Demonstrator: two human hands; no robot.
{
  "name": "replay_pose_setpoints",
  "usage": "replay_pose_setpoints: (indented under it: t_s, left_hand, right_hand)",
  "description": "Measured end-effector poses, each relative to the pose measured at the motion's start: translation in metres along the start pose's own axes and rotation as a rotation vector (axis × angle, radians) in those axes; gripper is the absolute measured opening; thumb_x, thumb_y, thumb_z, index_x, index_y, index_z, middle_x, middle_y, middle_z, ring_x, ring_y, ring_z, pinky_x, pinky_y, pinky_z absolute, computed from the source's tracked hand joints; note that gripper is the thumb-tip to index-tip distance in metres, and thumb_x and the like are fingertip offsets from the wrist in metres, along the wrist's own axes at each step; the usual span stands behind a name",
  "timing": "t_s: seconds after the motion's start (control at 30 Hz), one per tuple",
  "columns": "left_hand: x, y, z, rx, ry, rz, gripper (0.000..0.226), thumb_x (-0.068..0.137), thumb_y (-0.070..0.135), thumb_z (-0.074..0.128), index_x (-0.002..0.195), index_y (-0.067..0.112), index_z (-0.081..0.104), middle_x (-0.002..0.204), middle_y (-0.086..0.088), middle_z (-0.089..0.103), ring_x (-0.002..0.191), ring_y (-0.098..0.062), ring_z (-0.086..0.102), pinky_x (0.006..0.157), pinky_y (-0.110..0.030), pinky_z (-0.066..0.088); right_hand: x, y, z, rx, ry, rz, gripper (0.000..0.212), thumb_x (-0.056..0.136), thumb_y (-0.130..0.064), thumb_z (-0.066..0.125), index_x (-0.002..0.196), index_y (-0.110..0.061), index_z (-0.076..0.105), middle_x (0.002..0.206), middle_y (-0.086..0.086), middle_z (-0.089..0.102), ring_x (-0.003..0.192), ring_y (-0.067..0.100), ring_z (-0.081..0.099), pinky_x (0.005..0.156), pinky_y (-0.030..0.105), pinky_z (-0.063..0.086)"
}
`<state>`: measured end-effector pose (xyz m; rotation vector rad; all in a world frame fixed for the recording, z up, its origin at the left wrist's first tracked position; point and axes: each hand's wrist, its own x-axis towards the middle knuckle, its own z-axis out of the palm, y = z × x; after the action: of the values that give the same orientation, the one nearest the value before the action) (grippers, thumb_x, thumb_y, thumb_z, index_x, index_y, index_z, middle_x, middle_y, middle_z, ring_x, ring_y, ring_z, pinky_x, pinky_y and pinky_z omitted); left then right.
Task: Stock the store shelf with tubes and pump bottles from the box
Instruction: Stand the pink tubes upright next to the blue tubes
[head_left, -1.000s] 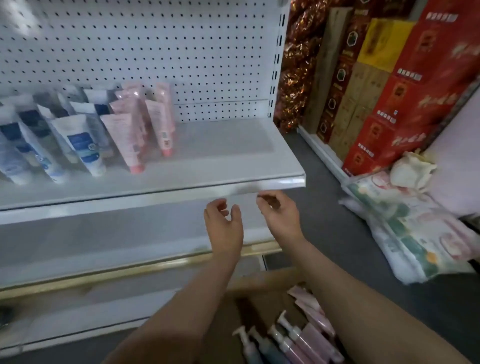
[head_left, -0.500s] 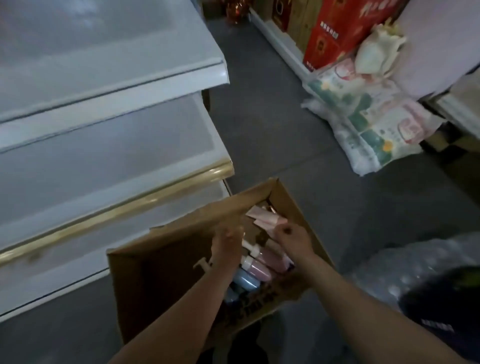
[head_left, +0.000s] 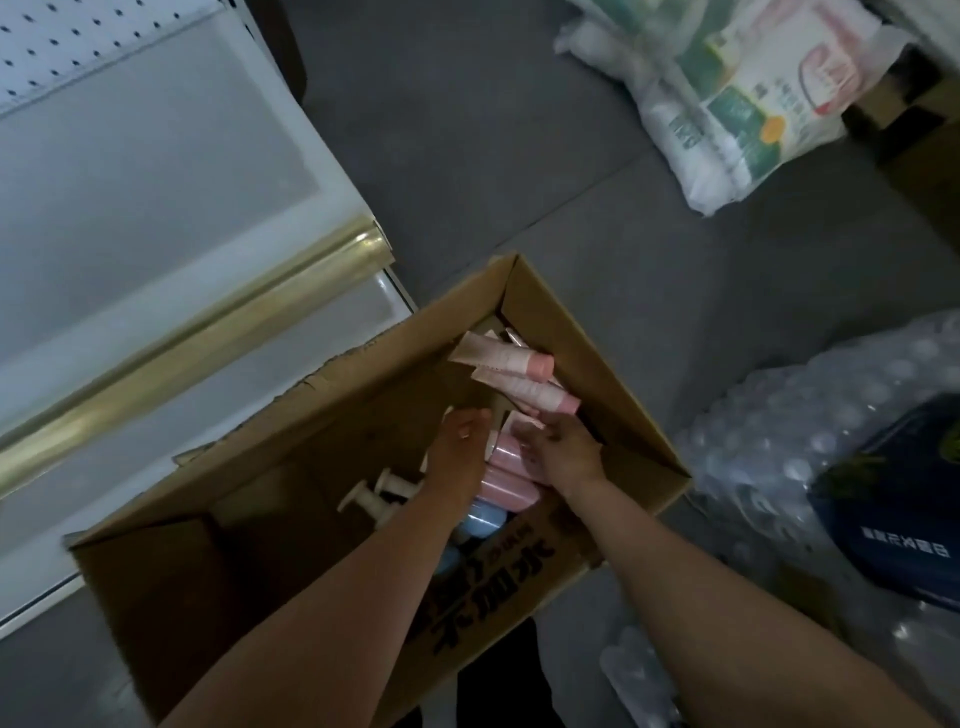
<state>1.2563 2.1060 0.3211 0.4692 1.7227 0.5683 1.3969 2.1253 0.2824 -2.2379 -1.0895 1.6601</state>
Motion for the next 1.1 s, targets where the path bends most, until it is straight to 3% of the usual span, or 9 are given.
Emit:
replay_pose_setpoints:
  t_s: [0.07, 0.17, 0.3, 0.43, 0.63, 0.77, 0.9, 1.03, 1.1]
  left_hand:
    - [0.007, -0.003, 0.001, 0.002, -0.004, -0.015, 0.025, 0.1, 0.04, 0.049, 0.111, 0.021, 0.061, 0.108, -0.002, 0.065, 0.095, -0.013, 0.06, 0.073, -0.026, 0.044]
    - [0.014, -0.005, 0.001, 0.006, 0.002, -0.045, 0.024, 0.101, 0.045, 0.044, 0.105, 0.025, 0.058, 0.102, -0.002, 0.065, 0.09, -0.012, 0.061, 0.068, -0.026, 0.044]
    - [0.019, -0.011, -0.002, 0.022, 0.003, -0.036, 0.035, 0.098, 0.055, 0.041, 0.116, 0.029, 0.057, 0.118, -0.002, 0.063, 0.108, -0.019, 0.059, 0.1, -0.043, 0.046]
    - [0.017, -0.01, -0.006, -0.009, 0.0, -0.04, 0.031, 0.099, 0.054, 0.041, 0.112, 0.031, 0.058, 0.112, 0.002, 0.063, 0.108, -0.019, 0.06, 0.102, -0.045, 0.046]
    - [0.01, 0.0, -0.009, 0.002, -0.081, 0.0, 0.039, 0.098, 0.055, 0.042, 0.119, 0.029, 0.062, 0.117, 0.003, 0.064, 0.109, -0.015, 0.059, 0.097, -0.04, 0.048]
    - [0.004, 0.012, -0.005, 0.023, -0.162, 0.025, 0.03, 0.099, 0.045, 0.049, 0.117, 0.024, 0.063, 0.107, -0.001, 0.069, 0.09, -0.014, 0.066, 0.07, -0.029, 0.053]
    - [0.004, 0.026, -0.006, -0.067, -0.137, -0.078, 0.021, 0.096, 0.042, 0.058, 0.106, 0.025, 0.065, 0.094, -0.002, 0.072, 0.086, -0.02, 0.07, 0.071, -0.035, 0.057]
    - [0.017, 0.036, -0.01, -0.099, -0.176, -0.116, 0.019, 0.093, 0.04, 0.062, 0.103, 0.024, 0.067, 0.101, -0.004, 0.073, 0.095, -0.023, 0.069, 0.083, -0.042, 0.057]
    - [0.019, 0.041, -0.008, -0.043, -0.242, -0.105, 0.023, 0.091, 0.041, 0.065, 0.106, 0.024, 0.069, 0.104, -0.003, 0.073, 0.096, -0.022, 0.069, 0.084, -0.043, 0.057]
  right_hand:
    - [-0.004, -0.001, 0.004, -0.054, 0.013, -0.031, 0.037, 0.091, -0.041, 0.068, 0.123, -0.023, 0.061, 0.104, 0.0, 0.069, 0.089, 0.015, 0.067, 0.08, 0.026, 0.052]
    - [-0.002, 0.0, 0.009, -0.123, 0.058, -0.085, 0.041, 0.093, -0.027, 0.068, 0.132, -0.022, 0.057, 0.126, 0.001, 0.058, 0.1, 0.012, 0.06, 0.093, 0.024, 0.047]
    - [0.003, -0.001, 0.011, -0.265, 0.113, -0.094, 0.038, 0.088, -0.019, 0.072, 0.125, -0.024, 0.065, 0.135, -0.003, 0.049, 0.113, 0.012, 0.054, 0.099, 0.02, 0.038]
    - [0.008, -0.002, 0.008, -0.283, 0.173, -0.023, 0.014, 0.085, -0.023, 0.073, 0.097, -0.028, 0.077, 0.118, -0.004, 0.069, 0.103, 0.017, 0.064, 0.091, 0.026, 0.049]
    - [-0.017, -0.031, -0.009, 0.165, 0.137, -0.154, 0.021, 0.086, -0.029, 0.078, 0.103, -0.019, 0.078, 0.097, -0.01, 0.073, 0.091, 0.009, 0.066, 0.087, 0.023, 0.05]
    - [-0.032, -0.058, -0.012, 0.604, 0.125, 0.022, 0.02, 0.089, -0.027, 0.075, 0.101, -0.012, 0.077, 0.094, 0.001, 0.076, 0.084, 0.017, 0.072, 0.061, 0.018, 0.053]
    - [-0.042, -0.063, -0.016, 0.655, -0.004, 0.096, 0.022, 0.092, -0.032, 0.07, 0.106, -0.014, 0.073, 0.097, 0.001, 0.075, 0.082, 0.011, 0.07, 0.058, 0.018, 0.051]
    - [-0.053, -0.043, -0.007, 0.72, -0.27, 0.101, 0.028, 0.092, -0.026, 0.071, 0.115, -0.011, 0.07, 0.106, 0.01, 0.076, 0.096, 0.022, 0.074, 0.088, 0.036, 0.059]
    - [-0.055, -0.033, -0.004, 0.756, -0.285, 0.082, 0.029, 0.09, -0.016, 0.072, 0.117, -0.008, 0.069, 0.111, 0.013, 0.074, 0.102, 0.026, 0.072, 0.092, 0.038, 0.057]
